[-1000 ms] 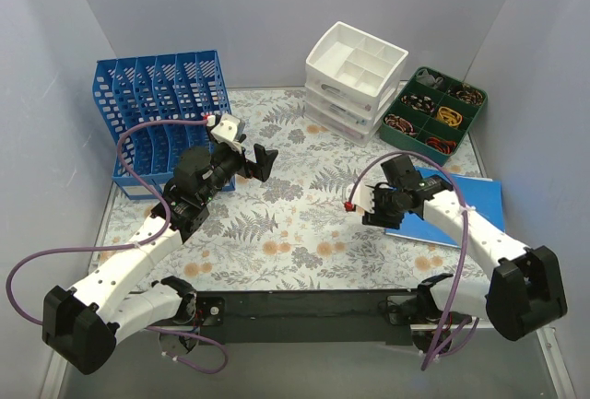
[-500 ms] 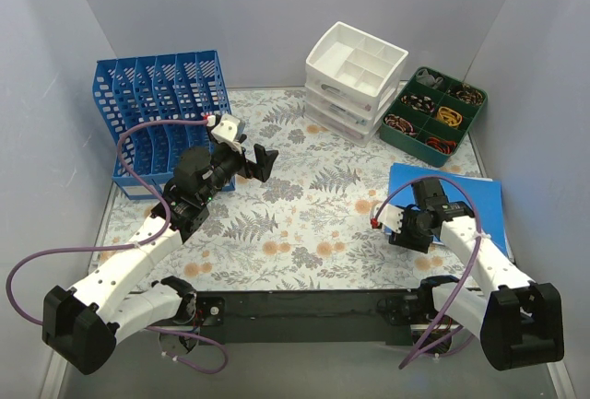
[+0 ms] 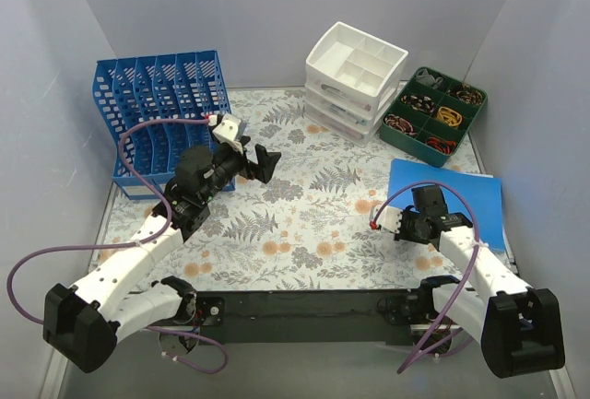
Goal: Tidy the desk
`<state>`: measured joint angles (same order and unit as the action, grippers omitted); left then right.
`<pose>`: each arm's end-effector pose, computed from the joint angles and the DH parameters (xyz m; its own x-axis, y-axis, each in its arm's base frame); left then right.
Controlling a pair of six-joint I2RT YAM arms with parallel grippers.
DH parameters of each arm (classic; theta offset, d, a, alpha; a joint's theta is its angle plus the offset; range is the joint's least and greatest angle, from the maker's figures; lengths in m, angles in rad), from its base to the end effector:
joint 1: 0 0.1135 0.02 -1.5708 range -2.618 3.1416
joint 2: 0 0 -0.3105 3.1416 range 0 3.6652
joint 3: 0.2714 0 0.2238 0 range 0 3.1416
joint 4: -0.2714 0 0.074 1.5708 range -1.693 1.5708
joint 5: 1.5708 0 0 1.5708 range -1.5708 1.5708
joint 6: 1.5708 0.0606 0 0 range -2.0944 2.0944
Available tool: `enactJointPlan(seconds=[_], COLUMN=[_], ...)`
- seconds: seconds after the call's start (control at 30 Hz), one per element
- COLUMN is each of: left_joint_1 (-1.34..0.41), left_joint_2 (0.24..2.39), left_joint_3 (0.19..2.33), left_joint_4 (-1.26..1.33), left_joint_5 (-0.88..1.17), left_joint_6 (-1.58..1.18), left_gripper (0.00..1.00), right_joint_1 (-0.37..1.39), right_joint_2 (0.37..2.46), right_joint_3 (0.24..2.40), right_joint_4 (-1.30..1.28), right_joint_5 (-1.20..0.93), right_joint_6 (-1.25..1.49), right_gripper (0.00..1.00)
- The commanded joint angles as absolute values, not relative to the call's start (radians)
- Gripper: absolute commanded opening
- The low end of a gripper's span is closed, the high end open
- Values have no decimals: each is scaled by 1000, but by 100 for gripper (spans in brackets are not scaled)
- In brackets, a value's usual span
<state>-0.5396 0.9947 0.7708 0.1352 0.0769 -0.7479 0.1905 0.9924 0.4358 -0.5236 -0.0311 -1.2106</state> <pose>0.1763 -0.1110 0.3726 -0.4488 -0.5216 -0.7256 0.3720 0.6292 -0.6824 0.1257 0.0262 0.1918 -0.1147 -0.9747 -0.1917 -0.8823 0.1887 -0.4313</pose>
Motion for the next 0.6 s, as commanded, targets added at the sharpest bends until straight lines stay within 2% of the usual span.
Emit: enactJointPlan(seconds=[0.0, 0.2, 0.43, 0.57], left_joint_1=[-537, -535, -537, -569], left_joint_2=[1008, 1052, 1095, 1117], left_joint_3=[769, 750, 574, 532], left_joint_4=[138, 112, 273, 281], left_joint_5=[147, 273, 431, 404], left_joint_6=[-817, -1107, -1772, -1969], left_gripper=[98, 98, 98, 98], right_joint_1=[184, 186, 215, 273], right_joint_2=[993, 962, 972, 1018], right_joint_3=[391, 497, 687, 751], right_joint_4=[-558, -701, -848, -851], right_joint_5=[-77, -244, -516, -616], right_joint_6=[-1233, -1180, -1117, -1062], right_gripper=[1, 1, 1, 1])
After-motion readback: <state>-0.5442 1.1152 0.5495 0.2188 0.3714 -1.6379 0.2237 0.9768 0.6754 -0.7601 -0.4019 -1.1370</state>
